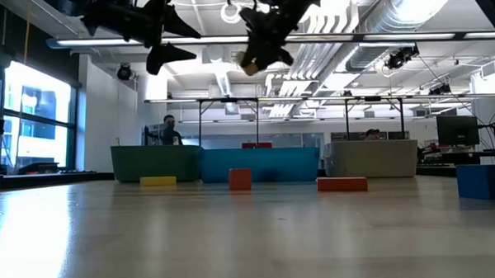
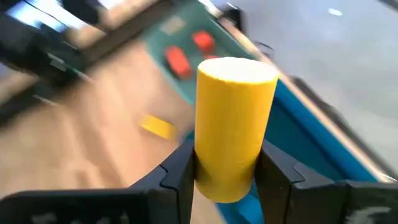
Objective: Sort & place blocks by color
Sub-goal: Put the yellow block into the white bin
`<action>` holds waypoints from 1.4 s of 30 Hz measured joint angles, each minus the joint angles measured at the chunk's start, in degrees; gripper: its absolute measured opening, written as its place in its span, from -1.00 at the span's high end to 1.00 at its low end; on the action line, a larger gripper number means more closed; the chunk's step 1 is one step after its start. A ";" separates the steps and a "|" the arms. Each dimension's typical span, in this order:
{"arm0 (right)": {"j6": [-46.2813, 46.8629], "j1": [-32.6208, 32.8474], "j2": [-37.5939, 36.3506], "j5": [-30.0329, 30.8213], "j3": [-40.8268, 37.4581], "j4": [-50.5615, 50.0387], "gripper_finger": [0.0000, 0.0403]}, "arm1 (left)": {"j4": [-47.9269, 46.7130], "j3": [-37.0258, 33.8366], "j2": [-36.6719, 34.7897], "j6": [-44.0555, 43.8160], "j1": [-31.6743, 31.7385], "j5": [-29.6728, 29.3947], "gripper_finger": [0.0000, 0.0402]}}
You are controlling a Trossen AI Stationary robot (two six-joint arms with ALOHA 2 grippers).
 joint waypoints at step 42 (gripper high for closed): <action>-0.13 -16.56 -0.23 20.74 -22.61 -19.43 0.47 | -4.41 0.00 -0.01 2.74 -0.11 -7.35 -0.18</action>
